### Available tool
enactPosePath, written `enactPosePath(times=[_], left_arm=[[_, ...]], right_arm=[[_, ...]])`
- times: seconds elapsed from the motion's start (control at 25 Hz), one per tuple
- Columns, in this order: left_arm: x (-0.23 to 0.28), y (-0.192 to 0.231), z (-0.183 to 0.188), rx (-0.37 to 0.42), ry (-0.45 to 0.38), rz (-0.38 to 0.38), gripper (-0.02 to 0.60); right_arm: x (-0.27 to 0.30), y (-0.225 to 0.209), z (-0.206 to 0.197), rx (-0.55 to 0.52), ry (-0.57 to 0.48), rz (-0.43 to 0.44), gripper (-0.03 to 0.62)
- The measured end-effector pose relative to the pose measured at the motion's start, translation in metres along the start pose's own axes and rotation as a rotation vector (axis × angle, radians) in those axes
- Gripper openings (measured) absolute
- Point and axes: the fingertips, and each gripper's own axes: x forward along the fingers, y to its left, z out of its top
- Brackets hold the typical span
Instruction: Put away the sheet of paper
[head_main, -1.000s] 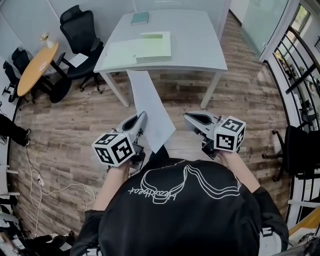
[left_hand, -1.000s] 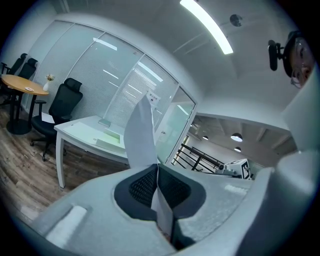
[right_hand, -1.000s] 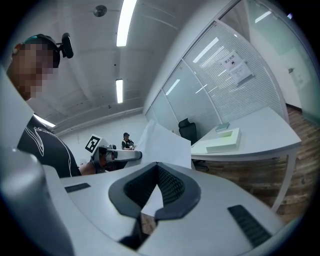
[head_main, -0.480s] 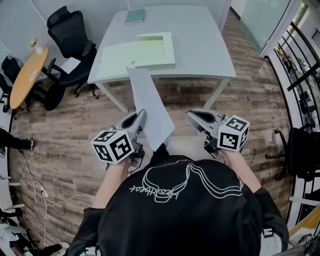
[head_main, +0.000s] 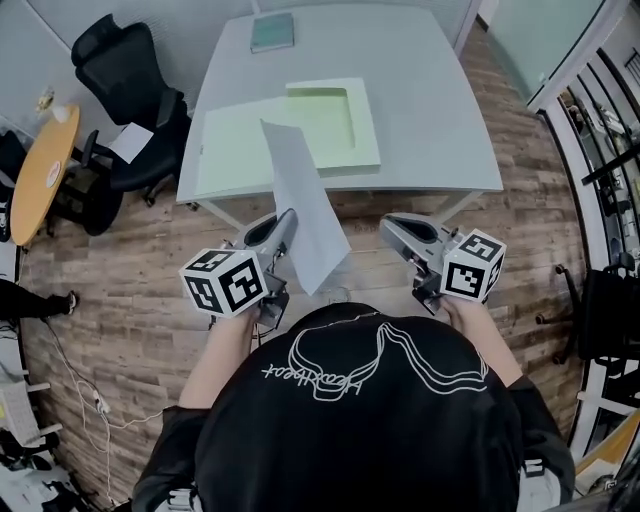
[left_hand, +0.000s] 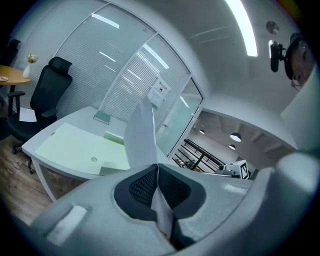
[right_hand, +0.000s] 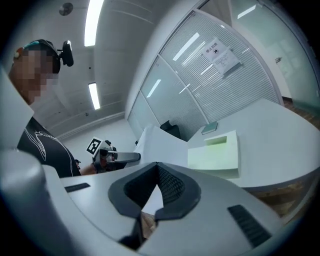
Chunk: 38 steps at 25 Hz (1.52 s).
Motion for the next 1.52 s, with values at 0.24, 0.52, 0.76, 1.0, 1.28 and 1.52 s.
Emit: enactPosePath(times=[0.24,0.52,0.76,1.0,1.28,1.52], left_arm=[[0.014,0.057,0.042,-0.019,0.001,-0.016,0.011],[0.013,0.099,0.061,-0.080,-0.011,-0.033,0.011],[0.004,0.121,0.062,-0.137,-0.006,-0.033,0.011],[0.000,0.131,0.060,-0.192,0.007,-0.032,0.011],[0.002,0.151,0.071,-0.177,0.012,-0.008,0.011],[0.013,0.172,0.087,-0.130,0.031,0.049,0.011]], right_arm=[[0.057,-0.029,0.024,0.028,-0.003,-0.008,0.011],[0.082,-0.041,0.038,0.024,-0.011,-0.019,0.011],[0.083,-0.044,0.039,0.046,-0.023,-0.027,0.011],[0.082,-0.055,0.034,0.099,-0.027,-0.019,0.011],[0.098,-0.076,0.033,0.139,-0.012,0.004,0.011],[0.109,-0.105,0.030,0.183,0.007,0.008,0.011]])
